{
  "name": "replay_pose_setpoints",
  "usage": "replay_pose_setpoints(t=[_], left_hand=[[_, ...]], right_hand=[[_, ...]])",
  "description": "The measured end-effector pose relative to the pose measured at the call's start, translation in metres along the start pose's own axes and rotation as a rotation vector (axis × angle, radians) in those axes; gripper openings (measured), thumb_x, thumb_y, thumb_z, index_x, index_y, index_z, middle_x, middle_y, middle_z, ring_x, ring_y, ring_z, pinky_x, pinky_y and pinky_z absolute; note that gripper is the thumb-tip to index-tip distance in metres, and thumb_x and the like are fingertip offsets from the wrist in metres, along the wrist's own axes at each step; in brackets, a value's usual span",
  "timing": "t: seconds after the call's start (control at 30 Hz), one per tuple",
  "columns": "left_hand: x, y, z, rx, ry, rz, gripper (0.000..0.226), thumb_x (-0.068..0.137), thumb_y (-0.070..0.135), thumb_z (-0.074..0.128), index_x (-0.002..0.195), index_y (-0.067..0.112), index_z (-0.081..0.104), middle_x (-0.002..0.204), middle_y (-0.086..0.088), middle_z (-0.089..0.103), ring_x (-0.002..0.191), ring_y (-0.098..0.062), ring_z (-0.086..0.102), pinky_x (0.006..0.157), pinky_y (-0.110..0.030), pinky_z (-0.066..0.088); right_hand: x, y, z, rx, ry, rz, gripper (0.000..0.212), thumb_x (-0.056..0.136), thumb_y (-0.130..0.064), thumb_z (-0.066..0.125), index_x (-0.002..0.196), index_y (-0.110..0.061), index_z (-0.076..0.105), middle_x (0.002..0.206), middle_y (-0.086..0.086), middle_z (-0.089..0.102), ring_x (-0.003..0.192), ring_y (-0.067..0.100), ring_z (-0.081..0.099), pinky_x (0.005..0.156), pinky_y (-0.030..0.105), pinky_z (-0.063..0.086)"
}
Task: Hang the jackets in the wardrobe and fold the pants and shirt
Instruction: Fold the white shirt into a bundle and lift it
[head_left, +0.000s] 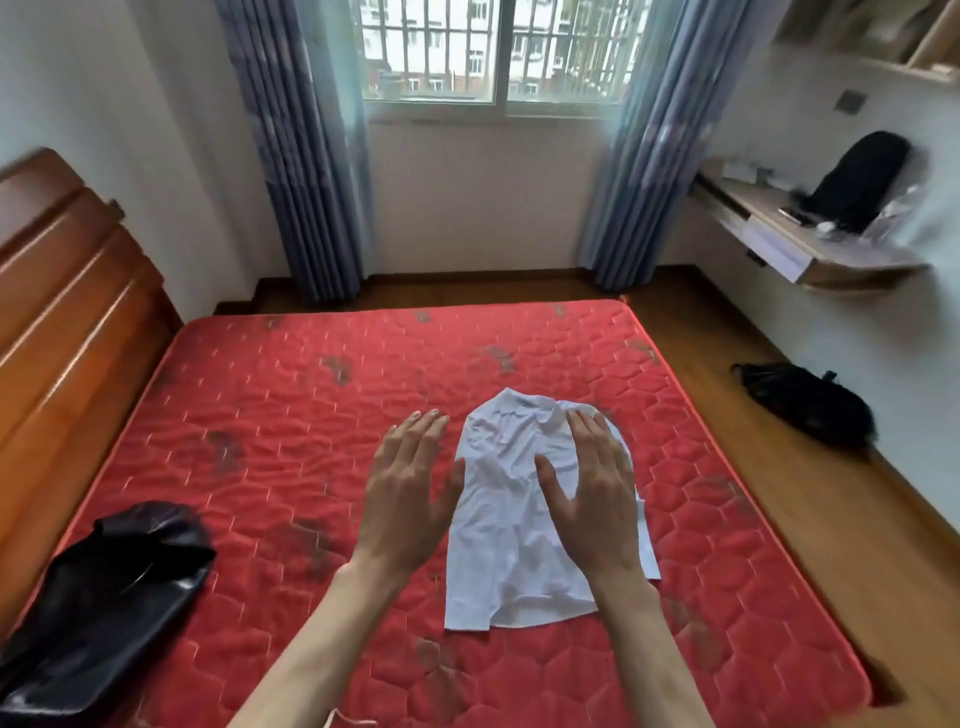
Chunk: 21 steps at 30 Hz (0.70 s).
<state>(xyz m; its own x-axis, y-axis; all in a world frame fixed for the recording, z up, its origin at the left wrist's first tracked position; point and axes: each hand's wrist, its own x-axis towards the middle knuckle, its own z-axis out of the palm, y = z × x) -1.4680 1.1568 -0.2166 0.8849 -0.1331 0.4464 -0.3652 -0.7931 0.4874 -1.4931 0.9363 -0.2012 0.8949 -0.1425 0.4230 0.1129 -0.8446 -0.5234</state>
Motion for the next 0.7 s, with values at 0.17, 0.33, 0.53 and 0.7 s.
replay_pose_setpoints(t=[0.17, 0.33, 0.53, 0.7], left_hand=[[0.047, 0.018, 0.037, -0.018, 0.002, 0.026, 0.056, 0.106, 0.049, 0.042, 0.150, 0.015, 0.052, 0.155, -0.004, 0.053, 0.149, -0.024, 0.041, 0.124, -0.048, 0.034], [0.092, 0.038, 0.096, -0.013, 0.008, -0.005, 0.055, 0.104, 0.044, 0.047, 0.149, 0.013, 0.053, 0.155, -0.004, 0.053, 0.149, -0.024, 0.041, 0.122, -0.050, 0.036], [0.134, 0.058, 0.181, 0.047, -0.026, -0.118, 0.056, 0.104, 0.044, 0.045, 0.148, 0.011, 0.056, 0.154, -0.004, 0.055, 0.149, -0.023, 0.043, 0.124, -0.047, 0.032], [0.163, 0.057, 0.241, 0.099, -0.067, -0.187, 0.052, 0.105, 0.041, 0.048, 0.147, 0.013, 0.056, 0.153, -0.004, 0.056, 0.149, -0.022, 0.043, 0.125, -0.044, 0.031]], right_hand=[[0.038, 0.048, -0.008, -0.050, -0.001, 0.000, 0.064, 0.101, -0.035, 0.067, 0.156, -0.012, 0.045, 0.161, 0.006, 0.045, 0.153, 0.026, 0.035, 0.125, 0.043, 0.028], [0.089, 0.118, -0.009, -0.056, -0.023, -0.026, 0.064, 0.100, -0.030, 0.068, 0.156, -0.011, 0.044, 0.161, 0.005, 0.046, 0.154, 0.024, 0.035, 0.126, 0.045, 0.029], [0.164, 0.219, 0.001, -0.032, -0.139, -0.071, 0.068, 0.096, -0.025, 0.074, 0.156, -0.011, 0.044, 0.160, 0.006, 0.047, 0.152, 0.026, 0.038, 0.124, 0.050, 0.033], [0.212, 0.286, 0.028, -0.048, -0.268, -0.103, 0.069, 0.097, -0.025, 0.072, 0.158, -0.012, 0.041, 0.161, 0.004, 0.045, 0.154, 0.022, 0.034, 0.126, 0.047, 0.029]])
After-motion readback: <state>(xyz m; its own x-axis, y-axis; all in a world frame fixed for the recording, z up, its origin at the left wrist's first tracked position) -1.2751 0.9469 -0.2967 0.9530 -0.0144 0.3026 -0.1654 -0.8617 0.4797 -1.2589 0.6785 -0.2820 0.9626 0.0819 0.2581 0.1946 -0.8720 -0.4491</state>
